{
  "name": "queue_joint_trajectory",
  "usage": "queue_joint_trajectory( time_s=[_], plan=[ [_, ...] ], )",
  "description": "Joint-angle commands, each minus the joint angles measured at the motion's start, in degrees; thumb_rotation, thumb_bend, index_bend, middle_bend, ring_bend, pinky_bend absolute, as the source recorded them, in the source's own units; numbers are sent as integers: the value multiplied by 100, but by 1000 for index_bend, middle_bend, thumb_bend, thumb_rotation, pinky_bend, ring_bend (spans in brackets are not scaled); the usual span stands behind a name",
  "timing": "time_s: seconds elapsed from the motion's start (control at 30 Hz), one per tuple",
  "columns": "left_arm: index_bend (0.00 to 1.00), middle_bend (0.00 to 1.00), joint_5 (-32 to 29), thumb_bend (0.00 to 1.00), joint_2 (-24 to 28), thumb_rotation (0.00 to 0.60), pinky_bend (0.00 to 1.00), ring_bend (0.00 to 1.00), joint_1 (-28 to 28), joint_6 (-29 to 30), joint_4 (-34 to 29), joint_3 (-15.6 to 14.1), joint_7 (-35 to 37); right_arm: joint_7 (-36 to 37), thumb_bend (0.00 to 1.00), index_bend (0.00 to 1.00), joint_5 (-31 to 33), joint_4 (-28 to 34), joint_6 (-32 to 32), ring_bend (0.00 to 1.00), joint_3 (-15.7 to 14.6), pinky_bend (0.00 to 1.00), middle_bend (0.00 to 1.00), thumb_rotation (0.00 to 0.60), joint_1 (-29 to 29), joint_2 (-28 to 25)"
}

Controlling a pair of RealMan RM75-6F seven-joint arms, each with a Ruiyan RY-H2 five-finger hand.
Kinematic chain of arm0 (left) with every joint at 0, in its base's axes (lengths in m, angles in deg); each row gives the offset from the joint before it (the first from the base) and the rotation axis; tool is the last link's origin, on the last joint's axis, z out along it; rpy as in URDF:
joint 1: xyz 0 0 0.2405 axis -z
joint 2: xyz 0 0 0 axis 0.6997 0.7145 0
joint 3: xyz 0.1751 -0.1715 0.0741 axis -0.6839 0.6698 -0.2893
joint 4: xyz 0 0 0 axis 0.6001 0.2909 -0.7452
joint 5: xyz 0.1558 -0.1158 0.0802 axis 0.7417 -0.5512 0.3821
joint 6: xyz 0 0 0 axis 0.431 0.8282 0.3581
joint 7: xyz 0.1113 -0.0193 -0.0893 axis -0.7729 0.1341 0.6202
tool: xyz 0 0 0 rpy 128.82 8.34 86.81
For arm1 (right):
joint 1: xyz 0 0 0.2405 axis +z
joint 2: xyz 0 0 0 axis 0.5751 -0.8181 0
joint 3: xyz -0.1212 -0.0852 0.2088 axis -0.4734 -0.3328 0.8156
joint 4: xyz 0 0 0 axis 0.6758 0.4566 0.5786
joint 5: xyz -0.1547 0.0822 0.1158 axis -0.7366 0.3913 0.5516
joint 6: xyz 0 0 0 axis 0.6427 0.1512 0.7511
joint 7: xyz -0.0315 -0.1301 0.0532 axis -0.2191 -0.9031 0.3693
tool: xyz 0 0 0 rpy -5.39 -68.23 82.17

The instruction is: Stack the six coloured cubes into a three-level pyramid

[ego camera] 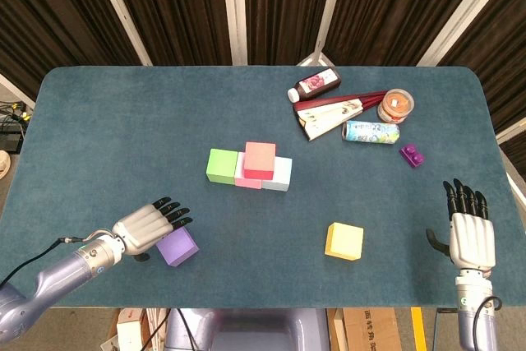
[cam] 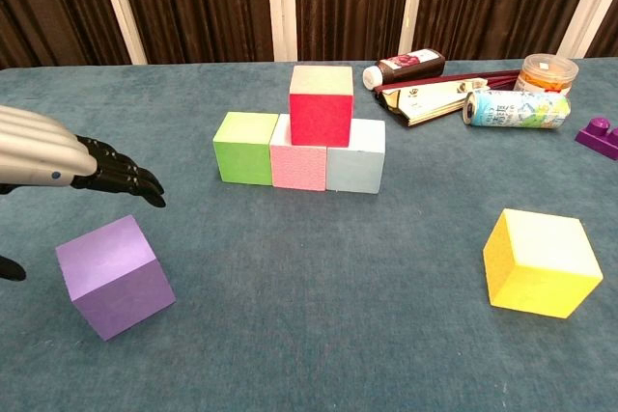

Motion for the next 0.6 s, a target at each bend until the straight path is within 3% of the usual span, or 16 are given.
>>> queue_joint_trajectory(
  time_s=[0.03, 0.6],
  plan=[
    [26, 16, 20, 238, -75, 600, 0, 0, -7, -3, 84, -26, -3, -9, 287, 0, 15, 19, -18, 0, 10, 0, 0, 600, -5, -7],
    [136, 117, 319, 266, -442, 600, 0, 0, -55, 170, 331, -24, 97, -50, 287, 0, 248, 119, 26, 0, 54, 0, 0, 600, -9, -1]
  ],
)
